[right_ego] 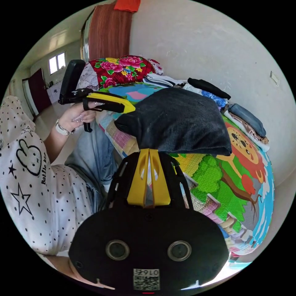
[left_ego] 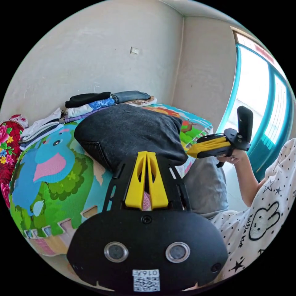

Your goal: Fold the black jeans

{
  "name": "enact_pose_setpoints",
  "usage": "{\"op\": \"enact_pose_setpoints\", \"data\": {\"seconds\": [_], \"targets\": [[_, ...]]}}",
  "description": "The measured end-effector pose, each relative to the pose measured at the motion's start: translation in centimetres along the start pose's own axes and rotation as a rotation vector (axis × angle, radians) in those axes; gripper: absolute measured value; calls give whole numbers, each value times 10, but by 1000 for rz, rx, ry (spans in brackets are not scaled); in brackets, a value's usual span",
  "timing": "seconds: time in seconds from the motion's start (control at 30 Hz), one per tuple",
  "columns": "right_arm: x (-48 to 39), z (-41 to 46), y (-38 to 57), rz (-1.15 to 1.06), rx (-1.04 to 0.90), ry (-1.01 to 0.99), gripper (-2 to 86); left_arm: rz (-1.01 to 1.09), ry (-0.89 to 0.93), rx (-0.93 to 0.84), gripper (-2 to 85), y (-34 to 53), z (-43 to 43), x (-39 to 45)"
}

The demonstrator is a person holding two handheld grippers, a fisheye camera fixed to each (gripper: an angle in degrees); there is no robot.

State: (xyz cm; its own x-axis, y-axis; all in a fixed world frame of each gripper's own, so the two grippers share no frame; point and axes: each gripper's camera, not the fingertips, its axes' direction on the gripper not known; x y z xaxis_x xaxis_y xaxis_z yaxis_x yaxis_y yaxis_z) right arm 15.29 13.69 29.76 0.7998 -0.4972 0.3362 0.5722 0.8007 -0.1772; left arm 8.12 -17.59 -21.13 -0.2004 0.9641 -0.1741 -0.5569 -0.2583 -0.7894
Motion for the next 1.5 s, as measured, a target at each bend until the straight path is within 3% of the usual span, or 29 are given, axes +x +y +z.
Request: {"op": "enact_pose_setpoints", "data": {"seconds": [0.2, 0.47, 0.63, 0.8, 0.97, 1.1, 1.27, 1.5], "targets": [[25, -26, 15, 44, 147, -27, -4, 72, -2, -98, -10, 6, 23, 21], [58, -32, 12, 158, 266, 259, -2, 43, 108, -86, -10, 18, 4, 13], [82, -32, -10, 215, 289, 443, 1, 50, 81, -74, -10, 19, -7, 12], [129, -1, -21, 273, 49, 380, -3, 24, 30, -35, -10, 25, -19, 3], [139, -23, -35, 213, 110, 351, -4, -3, 13, -41, -10, 33, -23, -11], [156, -63, -90, 143, 329, 389, -4, -8, 19, -29, -10, 34, -26, -17], [226, 12, -221, 46, 68, 252, -5, -7, -9, -29, -10, 38, -30, -19], [249, 142, -281, -9, -390, 215, -5, -62, -72, -49, -9, 56, -42, -42]]}}
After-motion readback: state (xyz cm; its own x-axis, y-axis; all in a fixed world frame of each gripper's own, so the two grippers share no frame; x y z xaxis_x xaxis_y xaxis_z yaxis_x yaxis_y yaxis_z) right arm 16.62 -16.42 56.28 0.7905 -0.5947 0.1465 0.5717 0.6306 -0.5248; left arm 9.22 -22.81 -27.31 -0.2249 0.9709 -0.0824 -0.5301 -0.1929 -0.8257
